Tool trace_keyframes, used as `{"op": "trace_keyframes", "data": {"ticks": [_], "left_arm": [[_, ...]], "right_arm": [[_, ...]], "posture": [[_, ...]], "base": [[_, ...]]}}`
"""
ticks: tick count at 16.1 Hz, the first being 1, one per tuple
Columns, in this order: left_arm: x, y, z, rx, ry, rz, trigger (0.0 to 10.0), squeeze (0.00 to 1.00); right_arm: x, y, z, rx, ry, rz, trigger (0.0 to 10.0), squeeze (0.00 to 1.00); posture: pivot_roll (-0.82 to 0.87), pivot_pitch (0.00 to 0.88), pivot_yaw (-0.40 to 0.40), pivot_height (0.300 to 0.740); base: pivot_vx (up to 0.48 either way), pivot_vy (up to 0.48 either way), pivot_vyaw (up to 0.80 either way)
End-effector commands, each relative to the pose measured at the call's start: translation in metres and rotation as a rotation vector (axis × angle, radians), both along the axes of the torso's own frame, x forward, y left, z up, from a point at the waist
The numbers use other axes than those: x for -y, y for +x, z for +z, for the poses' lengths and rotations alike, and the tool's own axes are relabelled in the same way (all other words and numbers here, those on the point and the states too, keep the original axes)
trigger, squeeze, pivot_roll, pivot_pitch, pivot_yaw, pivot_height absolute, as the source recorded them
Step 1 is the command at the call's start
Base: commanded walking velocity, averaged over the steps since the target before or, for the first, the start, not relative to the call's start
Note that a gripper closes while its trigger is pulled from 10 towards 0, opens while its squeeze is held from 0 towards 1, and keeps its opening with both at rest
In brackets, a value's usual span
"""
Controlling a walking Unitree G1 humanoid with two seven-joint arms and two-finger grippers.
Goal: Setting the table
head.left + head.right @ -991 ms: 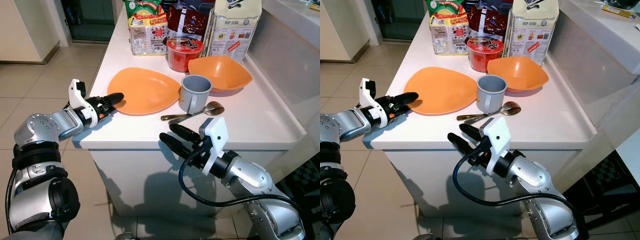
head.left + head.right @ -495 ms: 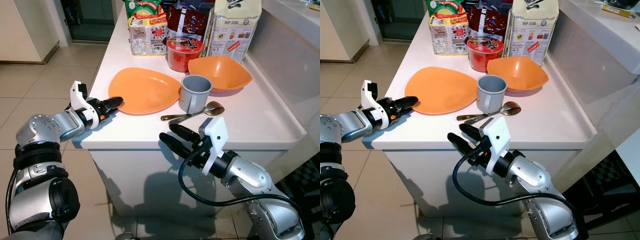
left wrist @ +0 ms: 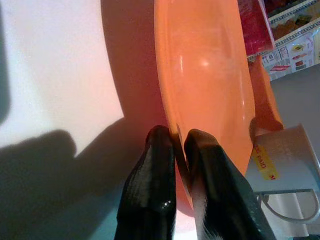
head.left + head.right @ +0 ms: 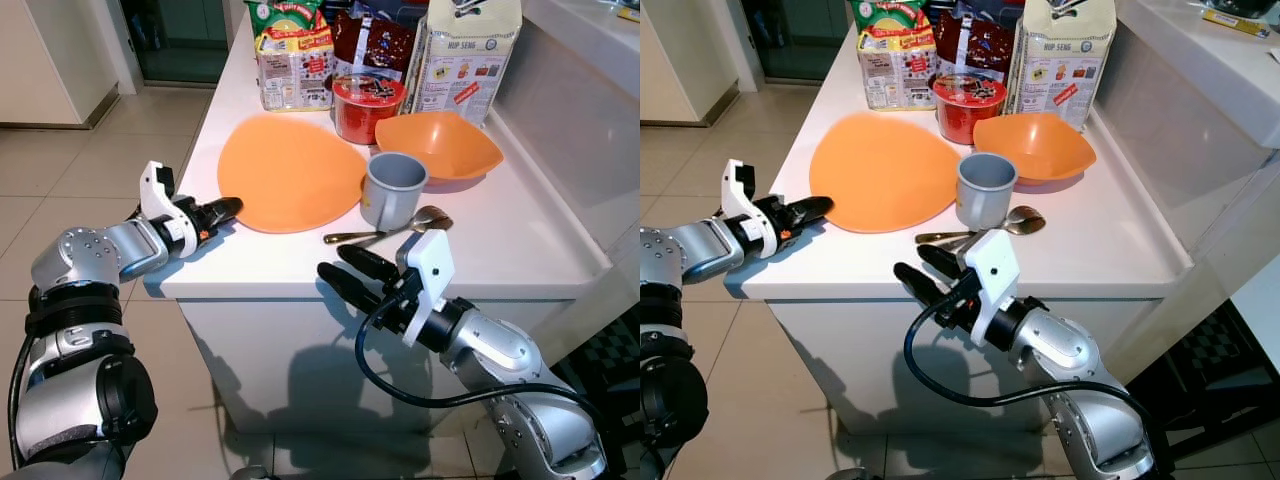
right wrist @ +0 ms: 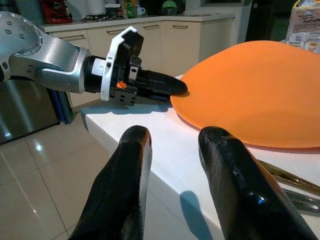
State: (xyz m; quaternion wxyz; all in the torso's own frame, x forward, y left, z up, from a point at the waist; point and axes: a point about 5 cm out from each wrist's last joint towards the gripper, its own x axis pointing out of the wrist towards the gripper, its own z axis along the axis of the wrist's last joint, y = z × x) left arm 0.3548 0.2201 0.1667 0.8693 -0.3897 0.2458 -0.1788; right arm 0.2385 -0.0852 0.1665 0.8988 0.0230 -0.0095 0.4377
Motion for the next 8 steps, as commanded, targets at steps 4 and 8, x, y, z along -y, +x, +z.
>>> {"op": "trace_keyframes", "data": {"ticks": [4, 8], "left_arm": [[-0.009, -0.002, 0.005, 0.005, 0.011, 0.023, 0.0, 0.00], [-0.022, -0.004, 0.008, 0.031, 0.029, 0.083, 0.0, 0.00]], "right_arm": [[0.000, 0.005, 0.002, 0.020, 0.005, -0.007, 10.0, 0.00], [-0.002, 0.008, 0.002, 0.026, 0.008, -0.005, 10.0, 0.00]], "posture": [[0.03, 0.000, -0.007, 0.740], [0.04, 0.000, -0.013, 0.740]], "base": [[0.000, 0.000, 0.00], [0.000, 0.000, 0.00]]}}
